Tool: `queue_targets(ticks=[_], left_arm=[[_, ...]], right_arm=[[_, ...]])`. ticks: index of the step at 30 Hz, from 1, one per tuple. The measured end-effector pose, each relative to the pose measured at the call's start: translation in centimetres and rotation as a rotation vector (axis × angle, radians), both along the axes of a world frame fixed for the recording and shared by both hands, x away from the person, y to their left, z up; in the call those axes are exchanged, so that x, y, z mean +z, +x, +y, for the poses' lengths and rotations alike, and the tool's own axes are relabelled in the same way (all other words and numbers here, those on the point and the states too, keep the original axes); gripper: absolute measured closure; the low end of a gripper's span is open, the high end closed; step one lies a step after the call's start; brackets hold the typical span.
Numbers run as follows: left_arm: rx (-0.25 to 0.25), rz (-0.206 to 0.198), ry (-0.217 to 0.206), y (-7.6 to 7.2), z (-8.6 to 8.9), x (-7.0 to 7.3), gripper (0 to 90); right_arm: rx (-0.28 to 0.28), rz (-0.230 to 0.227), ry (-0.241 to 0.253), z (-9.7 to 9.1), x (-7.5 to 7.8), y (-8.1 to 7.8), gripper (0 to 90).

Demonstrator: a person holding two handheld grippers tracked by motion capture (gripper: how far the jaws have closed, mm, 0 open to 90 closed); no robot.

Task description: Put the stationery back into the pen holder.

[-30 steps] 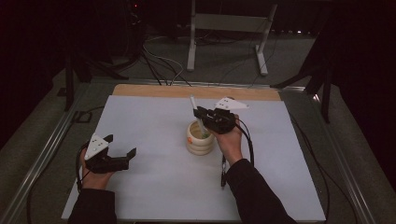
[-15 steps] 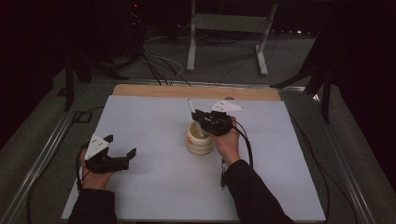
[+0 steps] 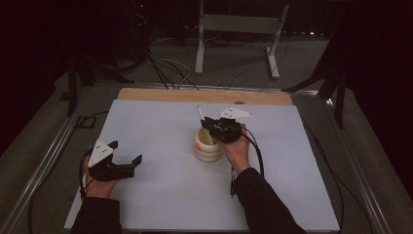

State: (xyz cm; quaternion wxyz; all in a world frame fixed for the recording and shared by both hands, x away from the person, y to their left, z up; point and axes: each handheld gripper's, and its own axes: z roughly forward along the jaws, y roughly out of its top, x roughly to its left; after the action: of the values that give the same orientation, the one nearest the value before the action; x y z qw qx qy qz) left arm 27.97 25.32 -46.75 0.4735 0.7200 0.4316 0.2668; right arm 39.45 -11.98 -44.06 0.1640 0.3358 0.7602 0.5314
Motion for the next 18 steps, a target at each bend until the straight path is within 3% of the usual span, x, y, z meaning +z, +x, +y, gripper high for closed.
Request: queue_targets(ticks=[3,4,6,7,9,13,18], left_arm=[[-0.001,0.001,0.002,0.0,0.0,0.0,0.2],[0.000,0.000,0.001,0.0,0.0,0.0,0.1],[0.000,0.000,0.000,0.0,0.1,0.0,0.2],[0.000,0.001,-0.001,0.0,0.1,0.0,0.2],[0.000,0.001,0.001,0.0,0.0,0.0,0.2],[0.000,0.002,0.003,0.0,0.0,0.0,0.2],[0.001,0.002,0.002,0.0,0.0,0.0,0.2]], right_arm=[[0.010,0.010,-0.003,0.0,-0.3,0.0,76.5],[0.013,0.005,-0.007,0.0,-0.3,-0.1,65.9],[0.008,0.009,0.016,0.1,0.0,-0.2,33.9],[-0.014,0.018,0.016,0.1,0.2,-0.3,23.4],[-0.010,0.051,0.021,0.1,0.5,-0.3,15.8],[-0.035,0.078,-0.015,0.0,0.9,-0.6,4.7],[-0.054,0.121,-0.054,-0.6,1.2,-0.7,0.2]])
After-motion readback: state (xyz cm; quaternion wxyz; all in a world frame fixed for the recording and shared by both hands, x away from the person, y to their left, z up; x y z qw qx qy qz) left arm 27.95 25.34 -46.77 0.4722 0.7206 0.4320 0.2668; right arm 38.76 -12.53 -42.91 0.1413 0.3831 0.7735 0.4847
